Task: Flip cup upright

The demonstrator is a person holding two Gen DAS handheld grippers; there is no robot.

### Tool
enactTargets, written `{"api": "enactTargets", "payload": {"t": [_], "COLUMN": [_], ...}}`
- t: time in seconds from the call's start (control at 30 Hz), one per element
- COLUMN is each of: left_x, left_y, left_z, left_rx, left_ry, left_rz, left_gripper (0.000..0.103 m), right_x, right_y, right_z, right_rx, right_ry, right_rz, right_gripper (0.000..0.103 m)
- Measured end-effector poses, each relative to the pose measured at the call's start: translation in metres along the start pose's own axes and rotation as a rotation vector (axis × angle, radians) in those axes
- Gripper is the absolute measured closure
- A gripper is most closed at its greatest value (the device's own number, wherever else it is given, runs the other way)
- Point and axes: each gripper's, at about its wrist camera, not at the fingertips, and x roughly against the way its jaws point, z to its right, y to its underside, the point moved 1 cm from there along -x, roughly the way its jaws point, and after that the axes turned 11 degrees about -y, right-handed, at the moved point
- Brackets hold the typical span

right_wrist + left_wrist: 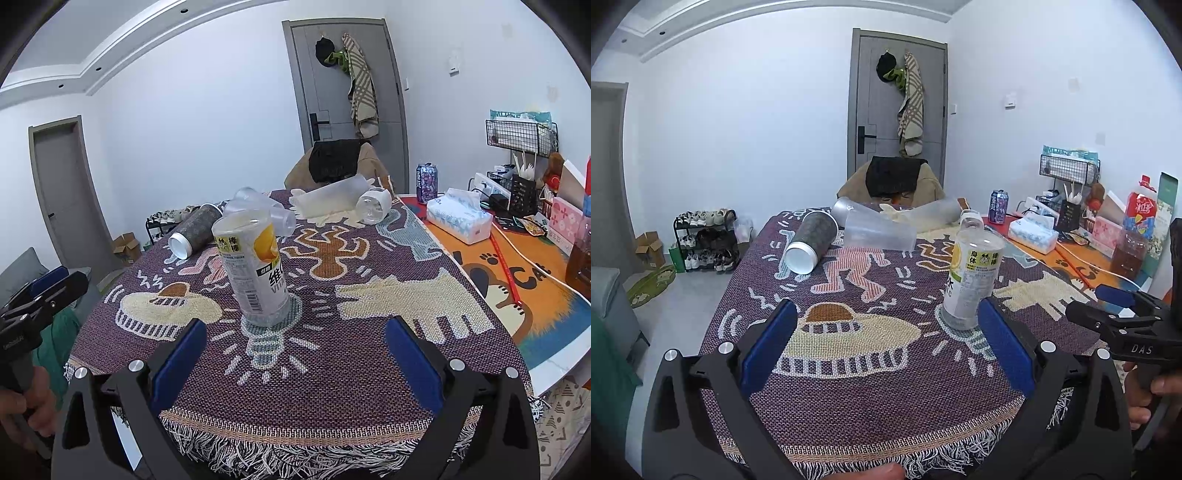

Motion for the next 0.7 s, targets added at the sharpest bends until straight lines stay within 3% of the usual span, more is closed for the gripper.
{"api": "enactTargets", "payload": {"t": [0.7], "left_x": [-0.0001], "left_y": [0.0029], "left_z": [0.0049], "left_rx": [-0.019], "left_ry": [0.011], "left_rz": [0.006], "left_gripper": [0.006], "right_x": [-0.0036], "right_y": [0.0021], "right_z": [0.0038], "right_rx": [0.001], "right_ry": [0.013], "right_rz": [-0.006], "right_gripper": [0.008]}}
